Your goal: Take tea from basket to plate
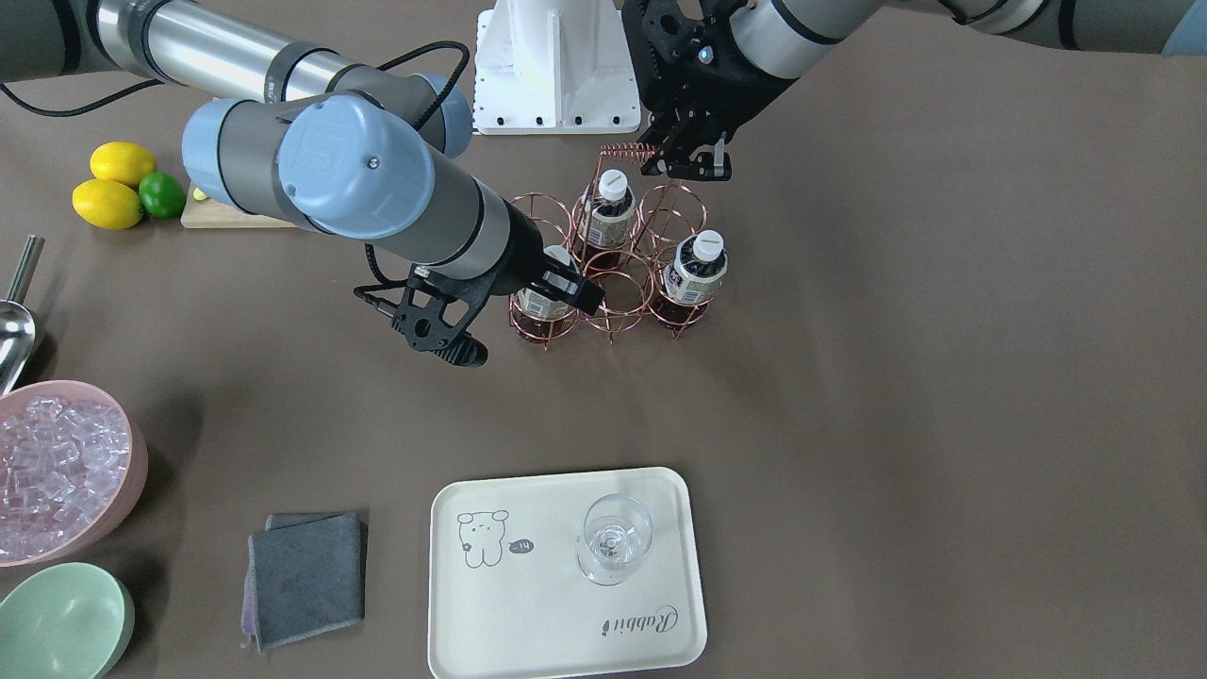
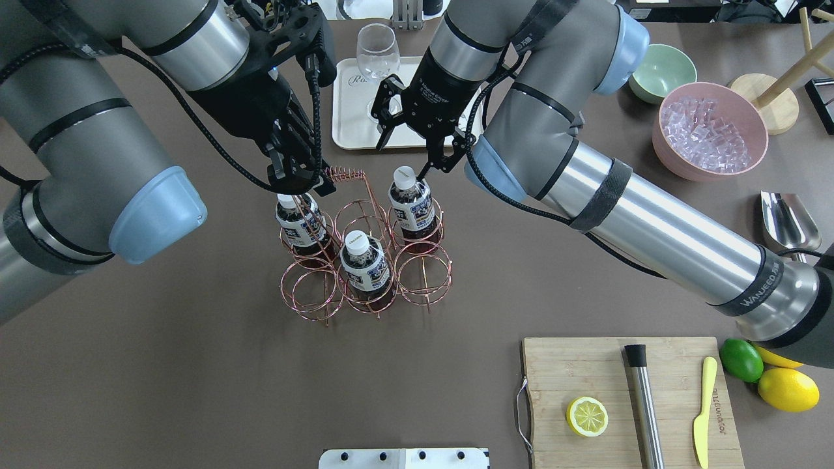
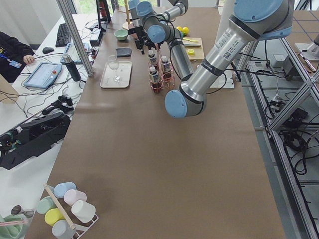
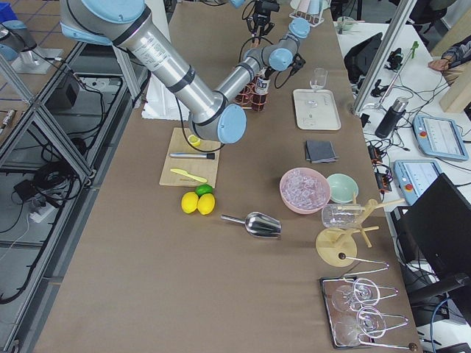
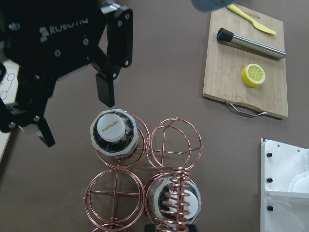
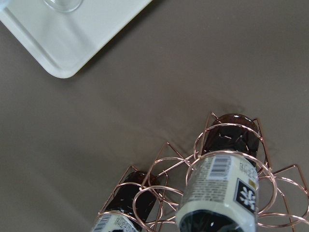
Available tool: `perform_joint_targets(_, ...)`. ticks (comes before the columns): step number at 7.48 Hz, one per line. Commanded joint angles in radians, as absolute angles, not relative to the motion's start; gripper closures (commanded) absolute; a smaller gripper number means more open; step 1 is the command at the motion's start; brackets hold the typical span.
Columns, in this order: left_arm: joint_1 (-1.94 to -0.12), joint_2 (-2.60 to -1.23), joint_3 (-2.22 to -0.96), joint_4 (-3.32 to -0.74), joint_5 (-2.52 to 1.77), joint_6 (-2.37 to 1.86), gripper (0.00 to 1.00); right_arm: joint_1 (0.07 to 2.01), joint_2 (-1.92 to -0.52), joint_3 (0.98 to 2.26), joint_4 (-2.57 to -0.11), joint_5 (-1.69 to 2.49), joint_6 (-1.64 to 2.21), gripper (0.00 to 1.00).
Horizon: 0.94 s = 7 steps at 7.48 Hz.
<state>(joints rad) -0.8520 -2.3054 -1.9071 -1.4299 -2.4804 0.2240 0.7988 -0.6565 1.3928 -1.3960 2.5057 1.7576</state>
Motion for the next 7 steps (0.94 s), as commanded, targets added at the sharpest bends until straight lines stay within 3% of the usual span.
perform_joint_targets(1, -0.853, -2.304, -1.907, -1.433, -2.48, 0.224, 1.0, 0.778, -0.663, 1.393, -1.393, 2.519, 1.752, 0.34)
perform_joint_targets(4, -0.853, -2.304, -1.908, -1.433, -2.48, 0.224, 1.0, 0.782, -0.67, 1.396, -1.393, 2.569, 1.75, 0.38)
perform_joint_targets(6, -0.853, -2.306, -1.905, -1.434, -2.48, 0.224, 1.0, 0.799, -0.68, 1.397, -1.393, 2.617, 1.75, 0.53)
perform_joint_targets(7, -0.851, -2.306, -1.907, -1.434, -2.48, 0.224, 1.0, 0.804, -0.686, 1.399, -1.391, 2.629, 1.749, 0.56)
